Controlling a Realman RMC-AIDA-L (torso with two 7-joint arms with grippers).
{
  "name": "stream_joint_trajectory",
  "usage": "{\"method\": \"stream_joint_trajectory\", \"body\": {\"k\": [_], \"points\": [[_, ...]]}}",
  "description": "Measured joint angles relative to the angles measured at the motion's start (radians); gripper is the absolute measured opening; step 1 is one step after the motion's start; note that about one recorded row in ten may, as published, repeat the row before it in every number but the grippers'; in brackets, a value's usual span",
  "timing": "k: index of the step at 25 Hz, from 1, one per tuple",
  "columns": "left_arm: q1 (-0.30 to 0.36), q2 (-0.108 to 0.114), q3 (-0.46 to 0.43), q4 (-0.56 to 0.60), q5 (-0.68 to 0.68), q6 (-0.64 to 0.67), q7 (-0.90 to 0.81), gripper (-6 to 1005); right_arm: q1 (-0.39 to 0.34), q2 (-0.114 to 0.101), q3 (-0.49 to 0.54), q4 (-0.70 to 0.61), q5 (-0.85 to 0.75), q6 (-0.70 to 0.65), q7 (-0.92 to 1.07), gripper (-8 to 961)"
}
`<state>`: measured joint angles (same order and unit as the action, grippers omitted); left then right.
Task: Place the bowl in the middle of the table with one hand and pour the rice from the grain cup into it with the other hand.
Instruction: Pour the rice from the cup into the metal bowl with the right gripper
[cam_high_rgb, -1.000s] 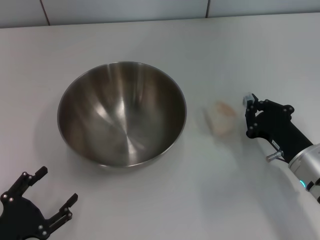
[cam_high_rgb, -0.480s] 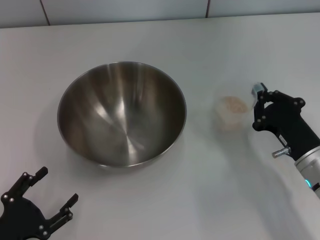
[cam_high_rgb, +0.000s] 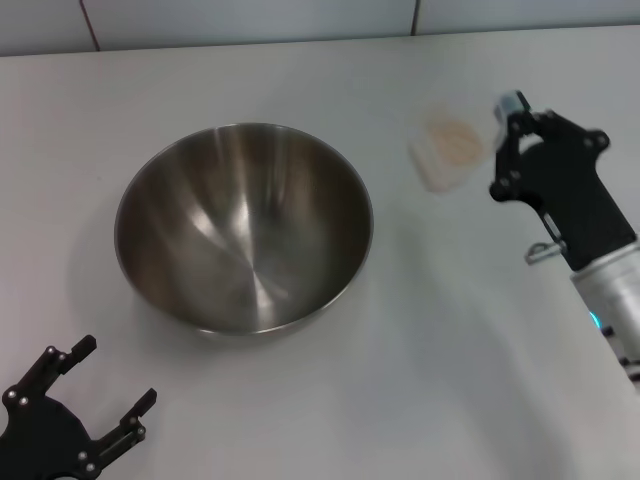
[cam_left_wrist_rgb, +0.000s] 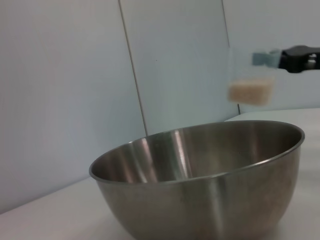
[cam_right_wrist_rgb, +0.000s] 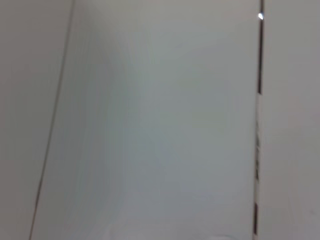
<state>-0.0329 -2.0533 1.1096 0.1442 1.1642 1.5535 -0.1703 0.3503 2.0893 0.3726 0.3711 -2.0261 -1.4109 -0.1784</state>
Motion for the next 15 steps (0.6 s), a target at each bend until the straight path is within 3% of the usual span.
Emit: {"method": "stream_joint_trajectory", "body": {"k": [2, 7, 15], "points": [[-0.001, 0.0, 0.0, 0.0, 0.0, -0.001, 0.0, 844, 0.047, 0.002, 0.0, 0.021, 0.0, 0.006, -0.057, 12], [-0.003, -0.001, -0.001, 0.0, 0.0, -0.002, 0.0, 844, 0.086, 0.003, 0.005, 0.096, 0.0, 0.032, -0.224, 13], [-0.004, 0.0, -0.002, 0.0, 0.0, 0.004, 0.0, 844, 0.097, 0.003, -0.039, 0.218, -0.012, 0.042, -0.683, 12]]}}
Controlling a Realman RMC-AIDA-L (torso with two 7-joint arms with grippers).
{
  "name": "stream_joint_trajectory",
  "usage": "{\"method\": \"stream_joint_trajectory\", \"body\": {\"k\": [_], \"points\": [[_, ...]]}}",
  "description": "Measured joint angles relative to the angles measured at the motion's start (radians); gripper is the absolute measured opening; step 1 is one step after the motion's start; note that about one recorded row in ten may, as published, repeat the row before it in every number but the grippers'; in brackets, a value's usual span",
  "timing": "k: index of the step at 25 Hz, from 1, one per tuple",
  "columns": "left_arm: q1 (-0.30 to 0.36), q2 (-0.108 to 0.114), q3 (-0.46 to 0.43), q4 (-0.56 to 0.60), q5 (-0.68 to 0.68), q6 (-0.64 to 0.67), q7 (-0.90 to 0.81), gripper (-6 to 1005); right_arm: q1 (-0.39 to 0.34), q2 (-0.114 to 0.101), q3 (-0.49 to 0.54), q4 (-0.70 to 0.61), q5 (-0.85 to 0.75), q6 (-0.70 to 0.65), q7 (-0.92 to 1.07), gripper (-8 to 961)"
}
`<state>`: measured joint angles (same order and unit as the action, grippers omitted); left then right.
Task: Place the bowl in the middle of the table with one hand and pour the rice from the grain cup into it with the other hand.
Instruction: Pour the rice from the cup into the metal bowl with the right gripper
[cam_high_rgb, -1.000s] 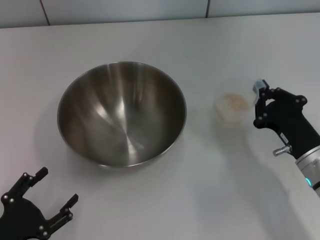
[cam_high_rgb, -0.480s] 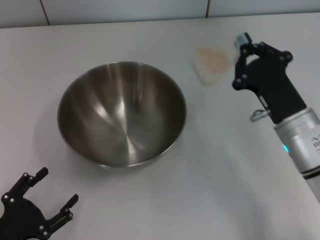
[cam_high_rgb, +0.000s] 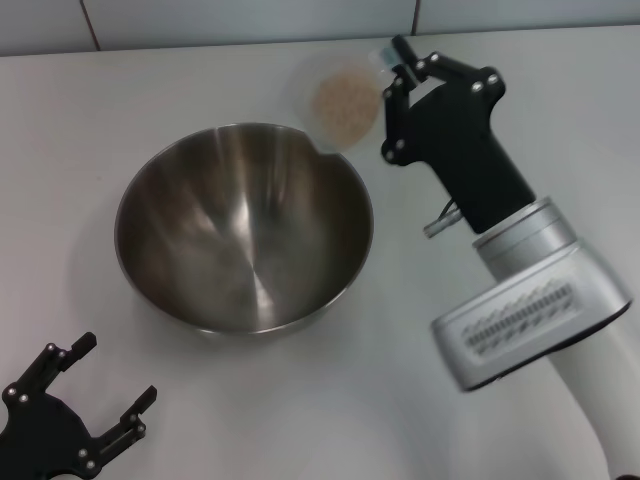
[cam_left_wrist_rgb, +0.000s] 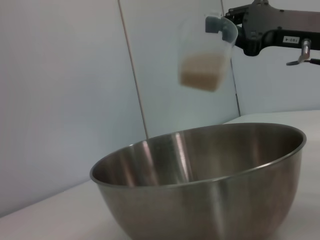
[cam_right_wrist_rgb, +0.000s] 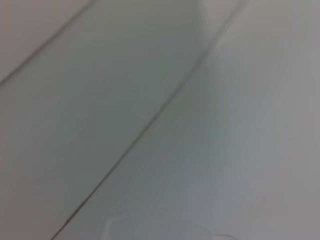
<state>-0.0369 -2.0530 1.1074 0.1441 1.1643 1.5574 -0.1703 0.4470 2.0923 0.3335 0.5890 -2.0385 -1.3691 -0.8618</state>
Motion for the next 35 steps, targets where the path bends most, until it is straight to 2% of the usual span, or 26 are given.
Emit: {"method": "stream_joint_trajectory", "body": {"k": [8, 11, 17, 27, 35], "points": [[-0.002, 0.002, 0.0, 0.0, 0.0, 0.002, 0.0, 844, 0.002, 0.0, -0.071, 0.033, -0.033, -0.003, -0.461, 11], [-0.003, 0.002, 0.0, 0.0, 0.0, 0.003, 0.0, 844, 0.002, 0.0, -0.079, 0.033, -0.069, 0.002, -0.576, 12], [-0.003, 0.002, 0.0, 0.0, 0.0, 0.003, 0.0, 844, 0.011, 0.0, -0.076, 0.021, -0.139, 0.017, -0.723, 12], [-0.004, 0.001, -0.002, 0.003, 0.0, 0.003, -0.008, 844, 0.04, 0.0, -0.082, 0.013, -0.147, 0.106, -0.963, 13], [-0.007, 0.001, 0.001, 0.008, -0.002, 0.003, -0.011, 844, 0.039, 0.0, -0.083, 0.048, -0.153, 0.182, -1.27, 13]]}}
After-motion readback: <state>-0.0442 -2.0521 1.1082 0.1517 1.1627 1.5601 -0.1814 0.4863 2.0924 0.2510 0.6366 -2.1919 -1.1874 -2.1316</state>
